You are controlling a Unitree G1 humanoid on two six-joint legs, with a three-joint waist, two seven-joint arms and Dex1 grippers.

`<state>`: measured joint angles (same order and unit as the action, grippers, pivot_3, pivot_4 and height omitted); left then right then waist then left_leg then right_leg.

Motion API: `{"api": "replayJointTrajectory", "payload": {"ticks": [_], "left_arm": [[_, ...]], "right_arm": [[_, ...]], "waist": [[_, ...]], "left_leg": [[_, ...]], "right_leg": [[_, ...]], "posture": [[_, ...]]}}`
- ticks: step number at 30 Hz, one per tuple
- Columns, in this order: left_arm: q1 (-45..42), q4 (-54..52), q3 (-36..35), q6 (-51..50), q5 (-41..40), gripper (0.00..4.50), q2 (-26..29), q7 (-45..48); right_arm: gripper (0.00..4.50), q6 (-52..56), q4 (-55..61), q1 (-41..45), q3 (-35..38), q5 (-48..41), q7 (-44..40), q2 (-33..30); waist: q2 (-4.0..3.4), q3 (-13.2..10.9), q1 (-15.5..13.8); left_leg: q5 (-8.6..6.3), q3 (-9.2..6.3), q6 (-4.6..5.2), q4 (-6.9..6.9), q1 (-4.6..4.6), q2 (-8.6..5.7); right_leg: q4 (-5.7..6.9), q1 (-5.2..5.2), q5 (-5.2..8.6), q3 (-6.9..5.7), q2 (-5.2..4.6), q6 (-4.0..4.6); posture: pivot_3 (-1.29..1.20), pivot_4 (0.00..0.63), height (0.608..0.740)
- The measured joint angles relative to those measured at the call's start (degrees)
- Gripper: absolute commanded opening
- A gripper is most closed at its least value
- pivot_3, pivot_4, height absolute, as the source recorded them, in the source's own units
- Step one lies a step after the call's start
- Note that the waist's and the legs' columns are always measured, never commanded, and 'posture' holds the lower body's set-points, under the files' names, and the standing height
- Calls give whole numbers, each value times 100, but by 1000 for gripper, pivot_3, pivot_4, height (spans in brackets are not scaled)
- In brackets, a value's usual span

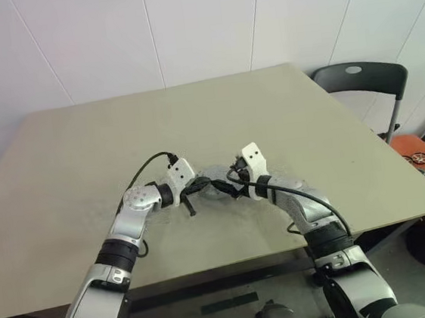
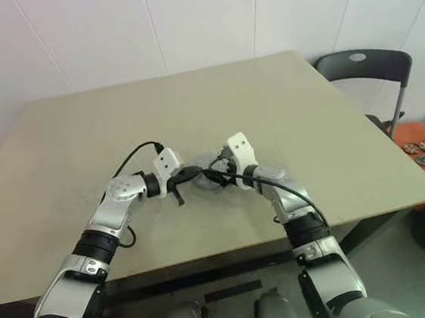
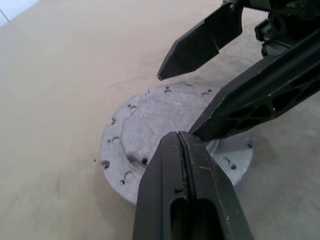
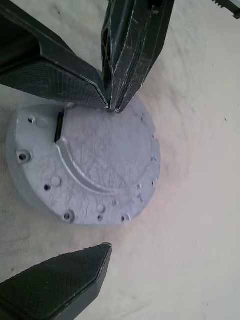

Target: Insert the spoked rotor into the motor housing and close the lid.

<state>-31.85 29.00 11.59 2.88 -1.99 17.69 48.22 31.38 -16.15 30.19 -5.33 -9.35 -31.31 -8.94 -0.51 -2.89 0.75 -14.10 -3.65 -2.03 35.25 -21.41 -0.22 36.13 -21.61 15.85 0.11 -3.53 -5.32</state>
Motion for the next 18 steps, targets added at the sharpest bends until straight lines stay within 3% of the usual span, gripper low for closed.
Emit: {"api": "replayJointTrajectory", "payload": {"ticks": [9, 18], "left_arm": [[-31, 85, -1, -2, 41, 0, -63, 7], [39, 36, 8, 45, 84, 0, -8, -4]], "right_arm": [[4470, -133, -154, 78, 360, -256, 172, 120], [4470, 1476, 353, 119, 867, -1393, -171, 15]], "waist": [[2, -1, 10], [1, -1, 27]], "left_leg": [[0, 5, 0, 2, 3, 0], [0, 5, 1, 3, 10, 1]], "right_leg": [[7, -1, 0, 7, 2, 0], [15, 2, 0, 10, 4, 1]], "posture": [[0, 0, 740], [0, 0, 740]]}}
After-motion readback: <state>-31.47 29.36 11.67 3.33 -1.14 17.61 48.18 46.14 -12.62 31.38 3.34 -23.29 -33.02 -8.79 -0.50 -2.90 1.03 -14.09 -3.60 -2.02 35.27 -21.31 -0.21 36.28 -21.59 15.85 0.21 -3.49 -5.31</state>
